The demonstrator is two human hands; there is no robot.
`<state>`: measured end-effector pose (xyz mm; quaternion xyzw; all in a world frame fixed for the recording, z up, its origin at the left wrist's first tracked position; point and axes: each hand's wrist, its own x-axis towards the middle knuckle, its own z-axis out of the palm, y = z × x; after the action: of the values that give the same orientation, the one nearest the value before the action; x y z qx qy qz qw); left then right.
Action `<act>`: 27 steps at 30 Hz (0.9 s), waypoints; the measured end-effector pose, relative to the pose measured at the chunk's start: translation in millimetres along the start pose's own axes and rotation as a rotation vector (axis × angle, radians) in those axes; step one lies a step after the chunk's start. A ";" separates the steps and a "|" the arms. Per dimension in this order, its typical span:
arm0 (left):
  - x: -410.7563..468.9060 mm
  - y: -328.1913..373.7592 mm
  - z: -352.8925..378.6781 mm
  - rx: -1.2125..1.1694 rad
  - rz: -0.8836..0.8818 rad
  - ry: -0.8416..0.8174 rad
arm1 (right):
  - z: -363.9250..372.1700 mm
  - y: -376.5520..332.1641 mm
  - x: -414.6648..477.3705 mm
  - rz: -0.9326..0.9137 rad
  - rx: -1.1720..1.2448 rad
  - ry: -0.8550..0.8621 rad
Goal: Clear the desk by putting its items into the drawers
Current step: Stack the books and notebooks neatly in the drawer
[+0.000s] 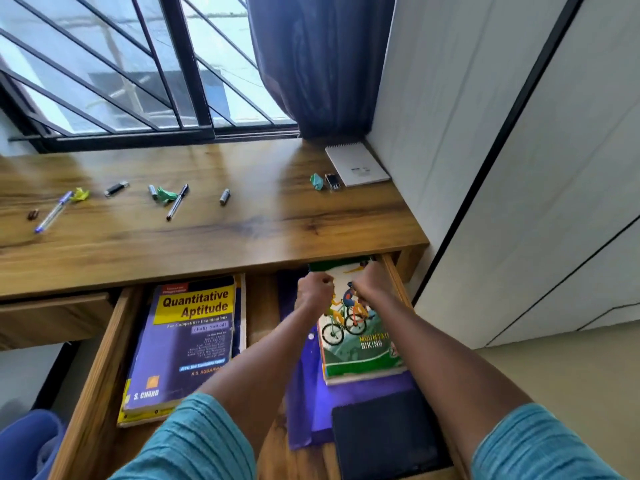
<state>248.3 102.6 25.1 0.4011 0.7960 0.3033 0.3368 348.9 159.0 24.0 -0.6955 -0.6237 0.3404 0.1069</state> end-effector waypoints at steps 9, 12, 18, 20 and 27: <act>113.7 88.7 8.7 -0.104 0.032 -0.006 | -39.5 -53.9 118.9 -0.227 -0.157 0.209; 157.8 106.9 22.6 -0.166 0.011 -0.076 | -45.4 -66.9 172.1 -0.276 -0.239 0.221; 217.1 149.2 37.2 -0.314 -0.034 -0.126 | -63.1 -94.3 255.3 -0.269 -0.170 0.286; 232.1 158.3 42.3 -0.277 -0.032 -0.132 | -69.1 -101.8 278.1 -0.230 -0.142 0.280; 264.8 176.9 54.6 -0.025 -0.099 -0.156 | -67.1 -116.7 325.4 -0.133 -0.276 0.170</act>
<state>248.1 424.9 48.5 0.3793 0.7824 0.2642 0.4172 293.7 506.7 30.2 -0.6871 -0.6978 0.1837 0.0848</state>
